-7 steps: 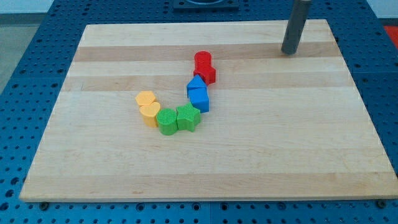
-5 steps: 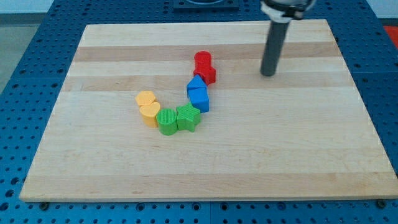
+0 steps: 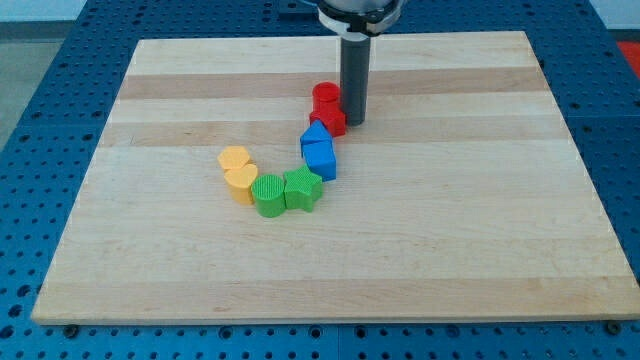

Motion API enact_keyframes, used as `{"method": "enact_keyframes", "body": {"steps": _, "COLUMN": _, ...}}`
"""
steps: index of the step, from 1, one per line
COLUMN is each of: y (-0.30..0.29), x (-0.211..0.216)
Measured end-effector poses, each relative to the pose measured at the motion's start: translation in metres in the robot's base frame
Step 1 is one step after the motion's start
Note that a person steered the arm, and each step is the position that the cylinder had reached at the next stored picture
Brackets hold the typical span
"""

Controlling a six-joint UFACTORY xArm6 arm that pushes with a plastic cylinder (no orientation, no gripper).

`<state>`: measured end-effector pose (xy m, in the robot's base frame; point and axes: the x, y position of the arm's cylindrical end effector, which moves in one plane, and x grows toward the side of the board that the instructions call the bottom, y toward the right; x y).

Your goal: Slightly move the red star towards the left

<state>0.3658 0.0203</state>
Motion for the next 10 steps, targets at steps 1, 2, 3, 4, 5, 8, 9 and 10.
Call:
{"method": "enact_keyframes", "body": {"steps": 1, "y": -0.002, "x": 0.000}}
{"method": "enact_keyframes", "body": {"steps": 2, "y": -0.002, "x": 0.000}}
{"method": "enact_keyframes", "body": {"steps": 3, "y": -0.002, "x": 0.000}}
{"method": "enact_keyframes", "body": {"steps": 4, "y": -0.001, "x": -0.001}}
{"method": "enact_keyframes", "body": {"steps": 5, "y": 0.005, "x": -0.017}}
{"method": "enact_keyframes", "body": {"steps": 8, "y": 0.024, "x": -0.038}}
{"method": "enact_keyframes", "body": {"steps": 9, "y": 0.076, "x": -0.070}}
{"method": "enact_keyframes", "body": {"steps": 10, "y": 0.153, "x": -0.105}}
